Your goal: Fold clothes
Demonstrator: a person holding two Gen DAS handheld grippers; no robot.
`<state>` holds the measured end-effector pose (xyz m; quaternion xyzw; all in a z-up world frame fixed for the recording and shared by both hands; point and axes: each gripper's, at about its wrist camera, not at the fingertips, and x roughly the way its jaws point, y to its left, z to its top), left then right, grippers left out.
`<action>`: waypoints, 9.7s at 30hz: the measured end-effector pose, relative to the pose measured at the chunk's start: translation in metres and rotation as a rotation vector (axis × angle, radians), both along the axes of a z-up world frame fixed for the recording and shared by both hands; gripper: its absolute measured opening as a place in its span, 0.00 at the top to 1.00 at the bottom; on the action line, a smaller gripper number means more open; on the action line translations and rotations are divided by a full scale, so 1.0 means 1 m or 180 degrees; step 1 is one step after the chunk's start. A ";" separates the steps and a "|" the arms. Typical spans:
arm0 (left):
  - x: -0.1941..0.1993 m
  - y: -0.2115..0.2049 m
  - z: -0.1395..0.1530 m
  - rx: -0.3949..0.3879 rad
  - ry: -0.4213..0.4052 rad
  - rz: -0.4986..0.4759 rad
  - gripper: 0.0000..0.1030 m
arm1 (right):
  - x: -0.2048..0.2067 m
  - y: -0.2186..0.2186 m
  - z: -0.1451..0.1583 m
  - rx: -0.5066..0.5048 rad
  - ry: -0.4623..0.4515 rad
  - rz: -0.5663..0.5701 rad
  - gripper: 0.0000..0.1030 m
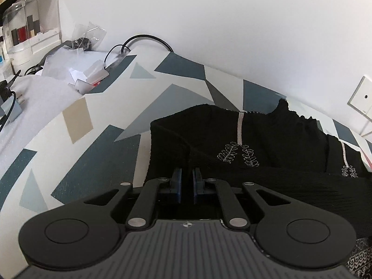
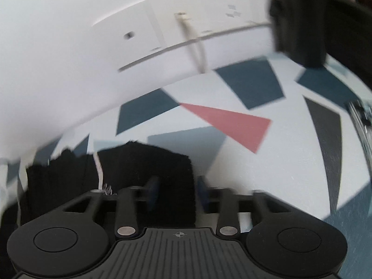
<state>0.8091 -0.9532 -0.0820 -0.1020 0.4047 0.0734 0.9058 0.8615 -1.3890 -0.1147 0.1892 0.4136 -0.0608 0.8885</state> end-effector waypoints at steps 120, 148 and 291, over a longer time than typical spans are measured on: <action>-0.384 0.018 0.030 -0.0426 0.0062 -0.0180 0.91 | -0.446 0.008 0.036 0.0100 -0.0113 0.0777 0.92; -0.169 0.054 0.073 -0.0581 -0.0501 -0.0355 0.91 | -0.275 0.013 0.103 0.0313 -0.0947 -0.0079 0.93; -0.019 0.003 -0.017 -0.0042 0.0567 -0.1378 0.01 | -0.097 0.025 -0.022 -0.0356 -0.0096 0.0665 0.01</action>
